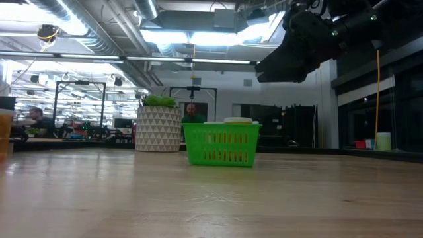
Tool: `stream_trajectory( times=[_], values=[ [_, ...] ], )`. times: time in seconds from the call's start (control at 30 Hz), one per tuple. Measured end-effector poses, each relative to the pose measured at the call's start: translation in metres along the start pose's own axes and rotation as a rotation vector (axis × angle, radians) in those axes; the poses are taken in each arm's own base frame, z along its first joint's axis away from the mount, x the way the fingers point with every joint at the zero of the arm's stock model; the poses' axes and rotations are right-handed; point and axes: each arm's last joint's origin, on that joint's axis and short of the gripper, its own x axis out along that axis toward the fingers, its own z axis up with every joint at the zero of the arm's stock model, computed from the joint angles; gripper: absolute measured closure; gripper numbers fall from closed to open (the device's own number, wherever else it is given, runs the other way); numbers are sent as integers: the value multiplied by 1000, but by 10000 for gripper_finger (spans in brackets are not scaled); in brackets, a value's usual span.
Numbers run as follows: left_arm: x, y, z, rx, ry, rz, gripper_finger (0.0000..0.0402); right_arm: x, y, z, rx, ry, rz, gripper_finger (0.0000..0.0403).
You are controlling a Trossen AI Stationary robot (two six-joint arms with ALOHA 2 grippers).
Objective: Pick and place pill bottles into a basket
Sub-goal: Put the orange pill bottle into the green basket
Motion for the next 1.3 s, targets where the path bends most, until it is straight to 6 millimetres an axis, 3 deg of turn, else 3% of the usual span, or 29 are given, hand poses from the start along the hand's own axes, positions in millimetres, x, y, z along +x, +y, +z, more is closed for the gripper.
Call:
stream_trajectory(
  times=[0.47, 1.3],
  values=[
    [8, -2, 13, 6, -92, 16, 162, 0, 0, 0, 1, 0, 0, 111],
    [10, -2, 15, 13, -31, 40, 186, 0, 2, 0, -3, 1, 7, 111]
  ],
)
